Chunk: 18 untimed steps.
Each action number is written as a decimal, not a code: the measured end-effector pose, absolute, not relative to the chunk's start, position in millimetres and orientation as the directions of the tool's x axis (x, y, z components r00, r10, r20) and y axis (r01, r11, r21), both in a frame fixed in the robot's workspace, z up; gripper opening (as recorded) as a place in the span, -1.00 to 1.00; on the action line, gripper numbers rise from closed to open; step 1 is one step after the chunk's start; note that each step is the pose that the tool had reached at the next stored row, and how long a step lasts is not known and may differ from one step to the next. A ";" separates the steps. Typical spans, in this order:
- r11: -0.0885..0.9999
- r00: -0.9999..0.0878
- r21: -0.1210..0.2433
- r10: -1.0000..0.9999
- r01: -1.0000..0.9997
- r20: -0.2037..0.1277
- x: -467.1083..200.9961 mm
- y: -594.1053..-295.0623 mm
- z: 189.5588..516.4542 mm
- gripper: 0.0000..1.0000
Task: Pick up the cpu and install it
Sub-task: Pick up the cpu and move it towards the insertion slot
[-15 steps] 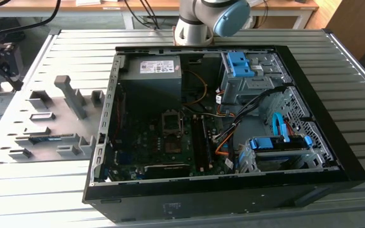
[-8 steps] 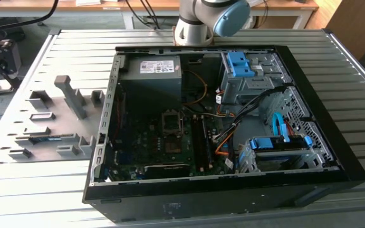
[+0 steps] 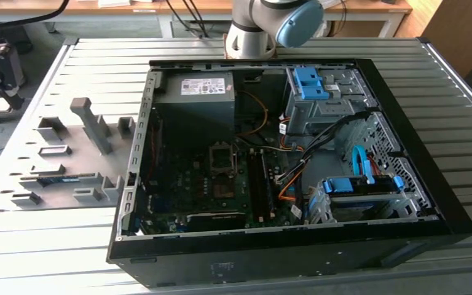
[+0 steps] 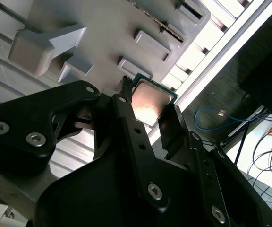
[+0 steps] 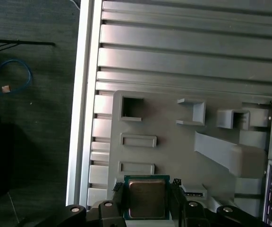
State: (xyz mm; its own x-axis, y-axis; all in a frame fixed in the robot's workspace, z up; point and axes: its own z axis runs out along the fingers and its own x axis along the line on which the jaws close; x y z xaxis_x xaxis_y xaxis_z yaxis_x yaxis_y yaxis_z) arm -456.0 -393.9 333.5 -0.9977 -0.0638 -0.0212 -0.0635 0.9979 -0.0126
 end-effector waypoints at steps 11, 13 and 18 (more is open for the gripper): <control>0.998 -0.998 -0.013 -0.064 -0.064 -0.021 -456.0 -393.9 345.5 -0.06; 0.998 -0.998 -0.013 -0.064 -0.064 -0.021 -455.9 -393.9 347.9 -0.06; 0.998 -0.998 -0.013 -0.064 -0.064 -0.021 -455.9 -393.9 354.8 -0.06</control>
